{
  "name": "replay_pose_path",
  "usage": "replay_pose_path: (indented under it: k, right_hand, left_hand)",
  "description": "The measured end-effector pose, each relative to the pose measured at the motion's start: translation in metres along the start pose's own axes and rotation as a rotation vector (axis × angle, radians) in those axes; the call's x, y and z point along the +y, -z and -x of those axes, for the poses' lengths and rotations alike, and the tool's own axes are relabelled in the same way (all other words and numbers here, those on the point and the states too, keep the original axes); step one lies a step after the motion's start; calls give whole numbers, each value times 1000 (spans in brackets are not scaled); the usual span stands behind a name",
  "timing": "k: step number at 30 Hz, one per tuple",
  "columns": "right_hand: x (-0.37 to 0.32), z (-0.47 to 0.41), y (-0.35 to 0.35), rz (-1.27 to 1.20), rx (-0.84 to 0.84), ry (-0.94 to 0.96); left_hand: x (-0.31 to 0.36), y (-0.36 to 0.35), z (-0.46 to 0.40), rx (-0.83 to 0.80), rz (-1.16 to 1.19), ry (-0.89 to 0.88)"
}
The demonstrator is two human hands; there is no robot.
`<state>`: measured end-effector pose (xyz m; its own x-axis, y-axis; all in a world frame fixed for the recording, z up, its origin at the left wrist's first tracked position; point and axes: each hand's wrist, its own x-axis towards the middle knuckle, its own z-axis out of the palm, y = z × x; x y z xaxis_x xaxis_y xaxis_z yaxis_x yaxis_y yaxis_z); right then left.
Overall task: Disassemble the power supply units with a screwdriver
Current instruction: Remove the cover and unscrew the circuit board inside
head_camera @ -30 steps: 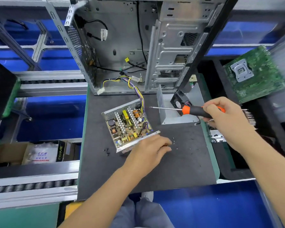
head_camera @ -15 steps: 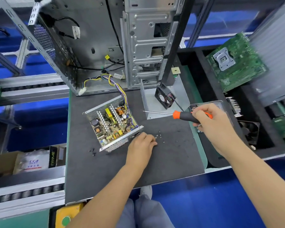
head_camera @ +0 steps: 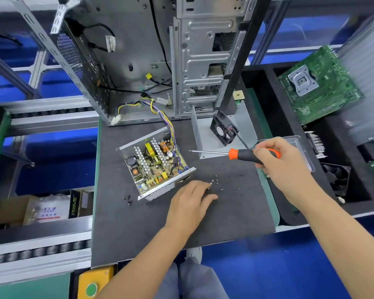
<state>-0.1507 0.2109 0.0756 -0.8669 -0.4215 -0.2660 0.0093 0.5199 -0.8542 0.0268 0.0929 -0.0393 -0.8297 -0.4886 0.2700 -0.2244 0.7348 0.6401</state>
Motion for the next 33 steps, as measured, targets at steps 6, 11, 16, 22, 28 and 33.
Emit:
replay_pose_path:
  k: [6,11,16,22,28,33]
  right_hand:
    - [-11,-5,-9,228,-10,117]
    - [-23,-8,-19,381,-56,212]
    - [-32,-13,-26,450,-90,242]
    - [-38,-14,-34,584,-114,273]
    - [-44,-19,-38,585,-141,279]
    - [-48,-22,-40,592,-188,291]
  left_hand:
    - [-6,44,-4,282,42,-178]
    - [-32,80,-32,-62,-73,14]
    - [-47,80,-66,-417,-294,25]
    - [-56,75,-71,-483,-529,-13]
    - [-57,73,-71,-459,-533,-23]
    - [-56,73,-72,-495,-557,-18]
